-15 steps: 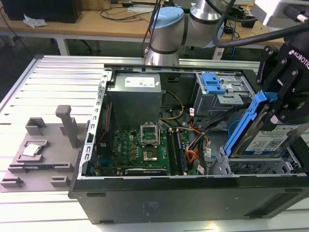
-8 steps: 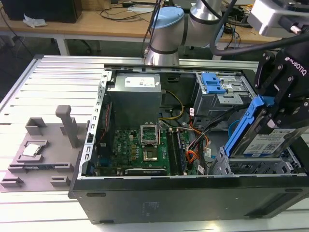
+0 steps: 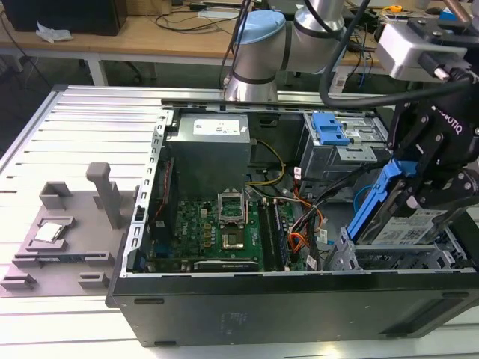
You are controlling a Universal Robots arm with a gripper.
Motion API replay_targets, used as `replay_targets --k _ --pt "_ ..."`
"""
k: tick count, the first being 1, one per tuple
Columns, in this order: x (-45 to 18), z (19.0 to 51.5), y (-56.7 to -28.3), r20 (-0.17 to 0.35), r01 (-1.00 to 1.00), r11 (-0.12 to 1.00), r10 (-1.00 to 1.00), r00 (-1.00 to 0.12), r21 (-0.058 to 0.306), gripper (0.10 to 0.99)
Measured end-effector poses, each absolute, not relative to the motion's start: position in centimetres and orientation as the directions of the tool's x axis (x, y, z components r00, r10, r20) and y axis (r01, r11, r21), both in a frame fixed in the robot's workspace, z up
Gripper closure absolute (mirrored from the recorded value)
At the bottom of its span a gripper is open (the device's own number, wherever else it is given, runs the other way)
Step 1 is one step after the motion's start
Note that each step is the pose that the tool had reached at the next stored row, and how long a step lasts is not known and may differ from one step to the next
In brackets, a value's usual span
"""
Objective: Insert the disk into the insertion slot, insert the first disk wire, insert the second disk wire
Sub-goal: 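Insert the disk into the insertion slot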
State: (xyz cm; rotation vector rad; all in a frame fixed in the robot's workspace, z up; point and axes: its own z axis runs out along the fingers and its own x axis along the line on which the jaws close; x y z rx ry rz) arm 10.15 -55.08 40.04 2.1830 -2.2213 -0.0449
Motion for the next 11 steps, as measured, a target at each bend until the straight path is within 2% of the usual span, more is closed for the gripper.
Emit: replay_targets --k 11 --pt "10.1 38.8 -55.1 -0.001 -0.999 0.017 -1.0 -0.017 0.039 0.718"
